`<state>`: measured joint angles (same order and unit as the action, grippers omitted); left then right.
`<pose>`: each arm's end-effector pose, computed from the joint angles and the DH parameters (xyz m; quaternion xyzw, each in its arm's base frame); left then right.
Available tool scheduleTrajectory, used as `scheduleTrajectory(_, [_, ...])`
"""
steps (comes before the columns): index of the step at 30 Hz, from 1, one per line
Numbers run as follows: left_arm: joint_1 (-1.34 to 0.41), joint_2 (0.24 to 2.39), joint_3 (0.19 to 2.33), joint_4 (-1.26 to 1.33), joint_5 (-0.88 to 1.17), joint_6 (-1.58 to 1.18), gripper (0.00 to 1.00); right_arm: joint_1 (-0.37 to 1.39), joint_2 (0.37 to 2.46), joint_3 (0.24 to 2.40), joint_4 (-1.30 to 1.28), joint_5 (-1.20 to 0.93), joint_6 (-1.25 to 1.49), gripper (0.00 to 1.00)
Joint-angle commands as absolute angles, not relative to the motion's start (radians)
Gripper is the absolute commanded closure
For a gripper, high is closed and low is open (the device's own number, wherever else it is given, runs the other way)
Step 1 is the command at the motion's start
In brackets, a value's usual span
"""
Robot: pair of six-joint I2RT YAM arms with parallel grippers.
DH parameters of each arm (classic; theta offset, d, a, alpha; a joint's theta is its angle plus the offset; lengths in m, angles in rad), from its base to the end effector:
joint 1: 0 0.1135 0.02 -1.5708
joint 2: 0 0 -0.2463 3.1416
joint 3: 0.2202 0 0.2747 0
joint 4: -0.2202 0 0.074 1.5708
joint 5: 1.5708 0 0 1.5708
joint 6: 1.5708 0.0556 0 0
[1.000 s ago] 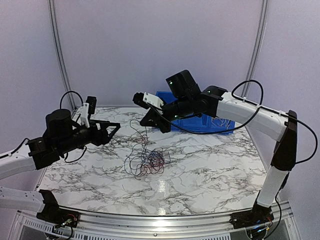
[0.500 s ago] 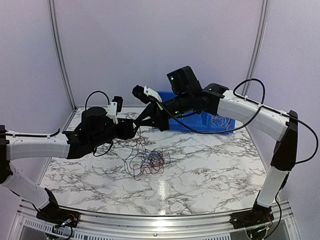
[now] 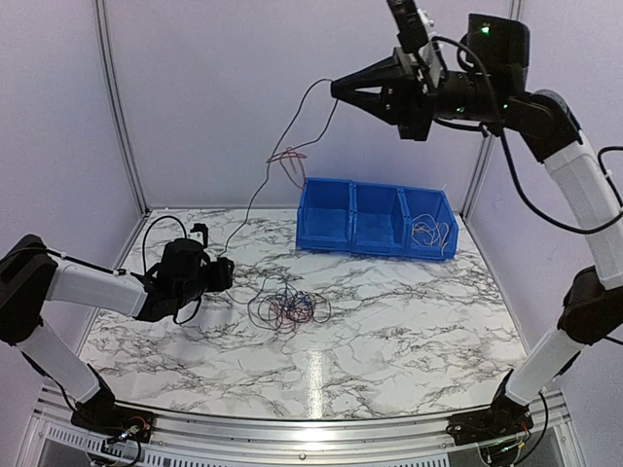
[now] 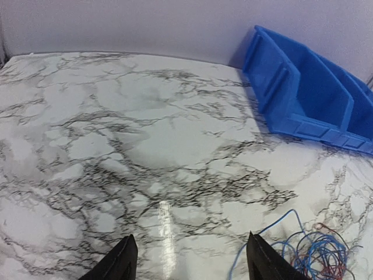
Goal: Untangle the cables
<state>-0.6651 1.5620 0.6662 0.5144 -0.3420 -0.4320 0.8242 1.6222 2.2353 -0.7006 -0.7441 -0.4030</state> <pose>0.2865 -0.2010 0.1410 0.0002 0.8218 -0.1676 0.5446 0.1977 0.2691 0.5528 -0.5963 0.4202 0.3937 0.5594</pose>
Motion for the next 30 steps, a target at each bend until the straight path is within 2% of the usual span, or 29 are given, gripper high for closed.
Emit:
scheduleTrajectory(1, [-0.622, 1.437, 0.584, 0.535, -0.401, -0.455, 0.33, 0.8, 1.624, 2.239, -0.771, -0.748, -0.439, 1.0])
scheduleTrajectory(14, [-0.605, 1.133, 0.547, 0.387, -0.475, -0.392, 0.28, 0.797, 1.603, 2.046, -0.677, -0.689, -0.396, 1.0])
scheduleTrajectory(19, [-0.604, 0.989, 0.577, 0.272, -0.617, -0.321, 0.27, 0.774, 1.586, 1.993, -0.647, -0.605, -0.391, 1.0])
scheduleTrajectory(26, [-0.602, 0.762, 0.716, 0.142, -0.883, -0.175, 0.28, 0.589, 1.522, 1.9, -0.567, -0.584, -0.319, 1.0])
scheduleTrajectory(30, [-0.598, 0.673, 0.786, 0.153, -0.96, -0.062, 0.28, 0.47, 1.489, 1.883, -0.536, -0.564, -0.288, 1.0])
